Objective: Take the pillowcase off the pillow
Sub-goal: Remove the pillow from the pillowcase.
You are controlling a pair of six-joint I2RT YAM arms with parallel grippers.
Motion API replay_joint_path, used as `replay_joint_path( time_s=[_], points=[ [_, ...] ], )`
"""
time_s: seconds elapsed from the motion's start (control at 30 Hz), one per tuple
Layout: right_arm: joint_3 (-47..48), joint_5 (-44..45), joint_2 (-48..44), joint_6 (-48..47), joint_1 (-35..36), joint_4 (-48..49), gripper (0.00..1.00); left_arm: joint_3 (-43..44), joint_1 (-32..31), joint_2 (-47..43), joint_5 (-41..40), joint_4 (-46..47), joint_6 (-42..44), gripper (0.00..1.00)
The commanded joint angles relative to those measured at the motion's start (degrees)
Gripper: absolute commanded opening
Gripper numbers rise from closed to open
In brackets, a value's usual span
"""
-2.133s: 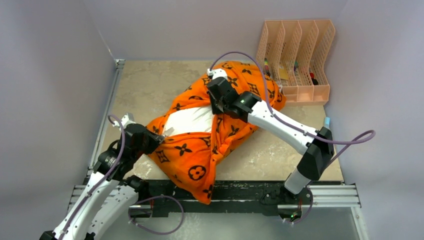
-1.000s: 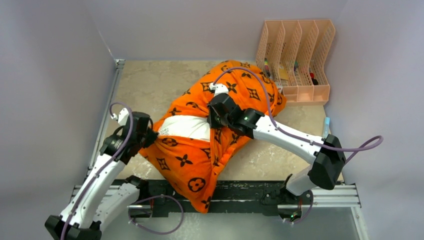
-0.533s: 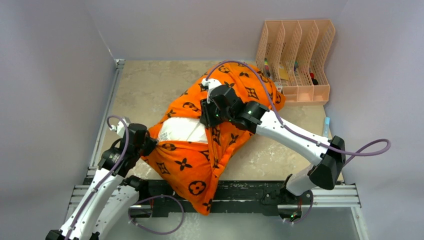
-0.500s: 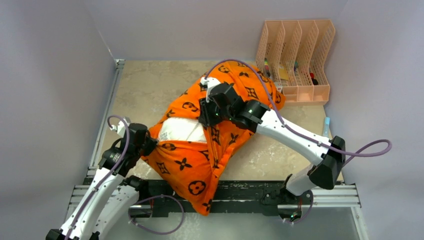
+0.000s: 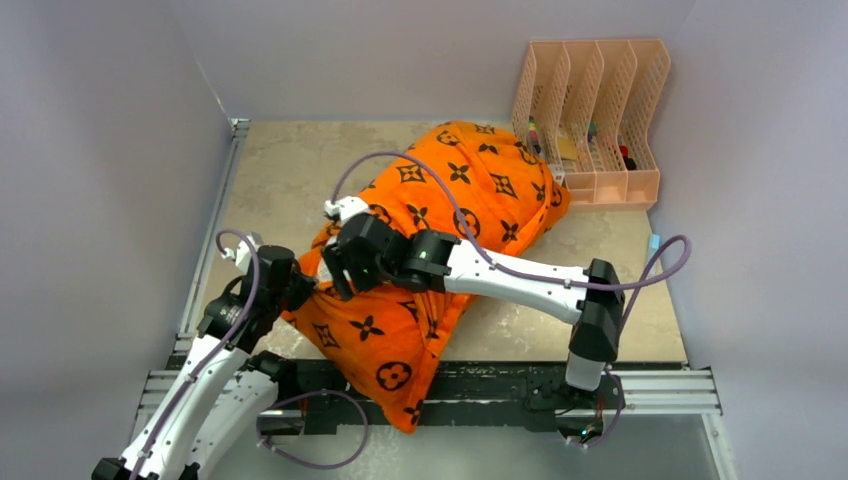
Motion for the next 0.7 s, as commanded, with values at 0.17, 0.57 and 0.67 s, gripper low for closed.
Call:
replay_joint_path(
  time_s=[0.17, 0.57, 0.67],
  points=[
    [-9.61, 25.21, -3.38, 20.60, -2.88, -6.71, 0.79, -0.75, 0.45, -1.27, 1.60, -4.66, 2.60, 0.00],
    [-1.95, 23.20, 11.90, 30.79, -5.80, -12.55, 0.90, -1.90, 0.45, -1.92, 3.53, -4.45, 3.18, 0.00],
    [1.55, 20.90, 17.45, 30.28, -2.93, -14.43, 0.92, -2.20, 0.45, -1.05, 4.59, -3.57, 3.22, 0.00]
  ],
)
